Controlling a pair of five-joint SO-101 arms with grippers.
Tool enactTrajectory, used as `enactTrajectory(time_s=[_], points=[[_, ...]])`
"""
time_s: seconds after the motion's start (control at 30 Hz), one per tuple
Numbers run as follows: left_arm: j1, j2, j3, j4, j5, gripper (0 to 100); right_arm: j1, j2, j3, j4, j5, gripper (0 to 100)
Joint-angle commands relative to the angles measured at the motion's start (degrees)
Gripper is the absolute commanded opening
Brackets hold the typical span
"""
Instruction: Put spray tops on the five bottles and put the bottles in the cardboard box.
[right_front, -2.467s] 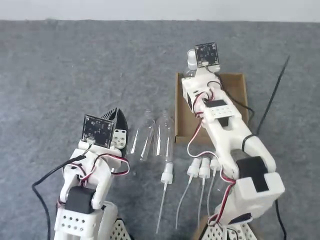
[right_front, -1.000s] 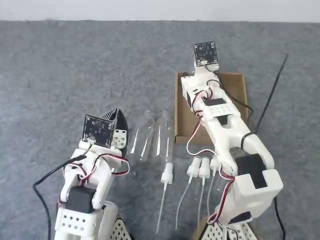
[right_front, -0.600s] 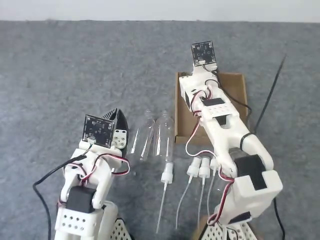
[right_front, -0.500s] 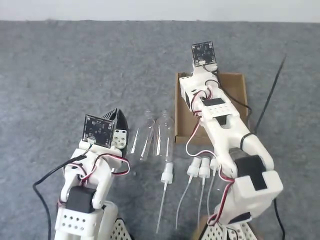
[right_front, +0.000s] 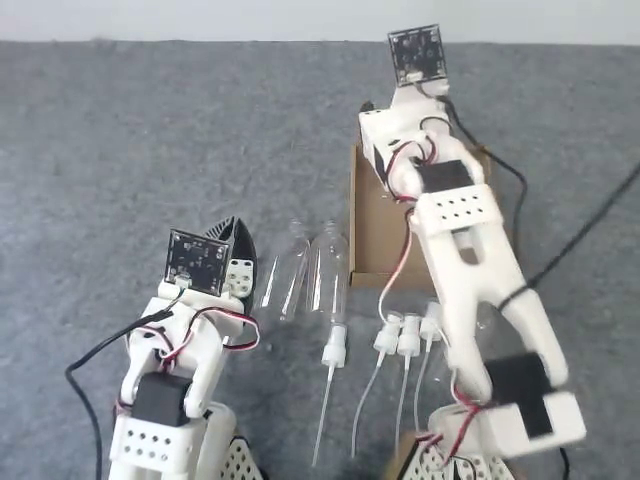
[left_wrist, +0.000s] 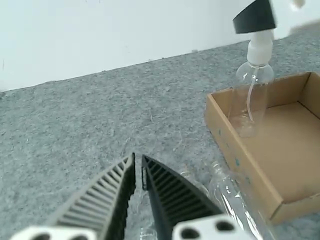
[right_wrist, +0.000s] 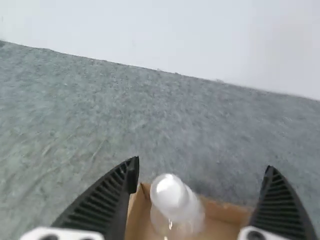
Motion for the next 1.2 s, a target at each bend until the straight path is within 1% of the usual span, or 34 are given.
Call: enactTrajectory(time_s=[0.0,0.27,0.4,0.47,0.57,0.63,0.73,0.83,1.0,1.17], points=[[-0.18,-0.88,-0.31,-1.85,0.18,1,-0.22,-9.45,-3.87,9.36,0.7,31.5],[-0.18,-0.53,-0.31,-1.85,0.18,1,-0.22,-20.53,-3.96,32.84,0.7,31.4],[-0.62,-0.44,-0.75,-1.67,0.18,1,-0.22,-22.73,-3.87,43.91,0.7,31.4],[-0.97,-0.35,-1.89,-1.41,0.18,1,-0.57,-22.81,-3.87,47.34,0.7,31.6],[-7.12,0.0,-6.9,1.58,0.09,1,-4.53,-22.73,-3.52,50.42,0.7,31.4],[-11.96,2.37,-11.3,3.16,-0.79,1,-9.98,-22.73,-2.29,49.98,0.26,31.5],[-19.16,10.11,-20.0,4.84,-5.89,1,-19.21,-21.93,-0.35,46.2,-1.93,31.4],[-25.76,20.75,-30.9,7.65,-9.93,1,-25.01,-17.63,0.18,41.8,-5.27,31.4],[-34.02,38.51,-45.76,10.02,-15.3,1,-29.49,-6.37,0.09,33.19,-9.32,31.4],[-40.7,52.04,-54.02,9.93,-19.78,1,-32.22,2.15,0.09,25.71,-16.44,31.4]])
